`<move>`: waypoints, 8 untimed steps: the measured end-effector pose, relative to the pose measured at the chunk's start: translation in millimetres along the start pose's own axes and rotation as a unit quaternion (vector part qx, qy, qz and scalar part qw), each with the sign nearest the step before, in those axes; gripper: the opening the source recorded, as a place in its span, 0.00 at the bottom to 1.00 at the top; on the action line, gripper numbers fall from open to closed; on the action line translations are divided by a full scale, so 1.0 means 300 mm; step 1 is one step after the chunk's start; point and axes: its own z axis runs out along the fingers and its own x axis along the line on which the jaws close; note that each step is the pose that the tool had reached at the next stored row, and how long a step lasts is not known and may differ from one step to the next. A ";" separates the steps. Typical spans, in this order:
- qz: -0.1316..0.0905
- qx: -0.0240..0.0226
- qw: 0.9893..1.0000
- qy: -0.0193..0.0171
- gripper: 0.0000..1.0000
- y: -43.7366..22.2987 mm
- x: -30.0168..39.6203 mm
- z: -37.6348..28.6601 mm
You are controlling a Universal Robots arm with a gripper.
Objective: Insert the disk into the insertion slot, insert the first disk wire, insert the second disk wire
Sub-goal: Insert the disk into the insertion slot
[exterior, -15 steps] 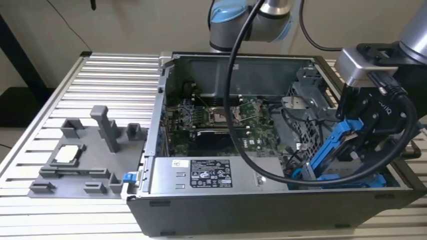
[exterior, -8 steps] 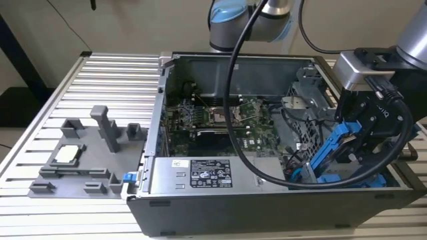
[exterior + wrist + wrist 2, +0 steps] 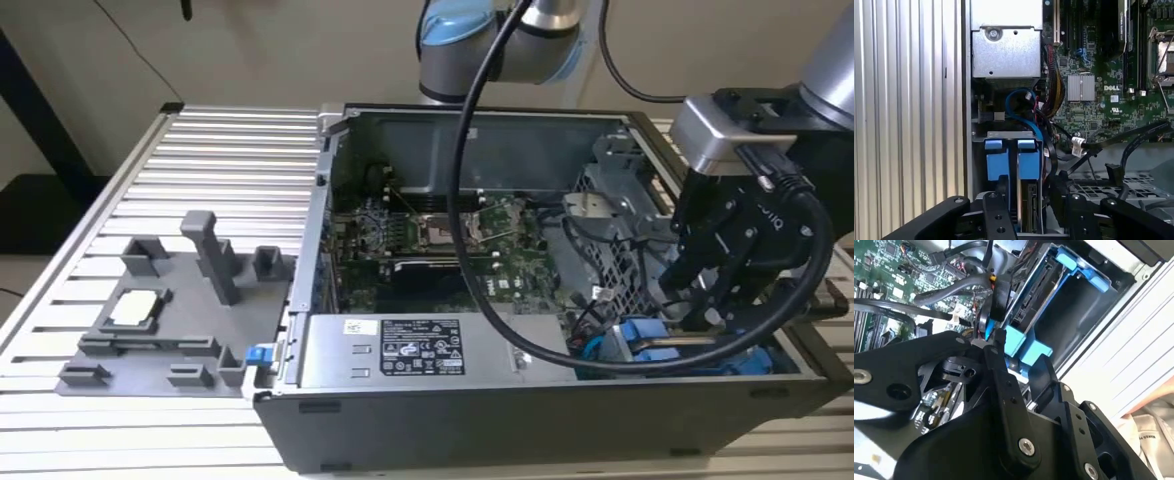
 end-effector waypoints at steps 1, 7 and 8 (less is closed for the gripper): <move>0.000 0.000 1.000 0.000 0.47 0.001 0.000 -0.013; 0.000 0.000 1.000 0.001 0.47 0.004 -0.003 -0.100; 0.000 0.000 1.000 0.001 0.47 0.005 -0.003 -0.112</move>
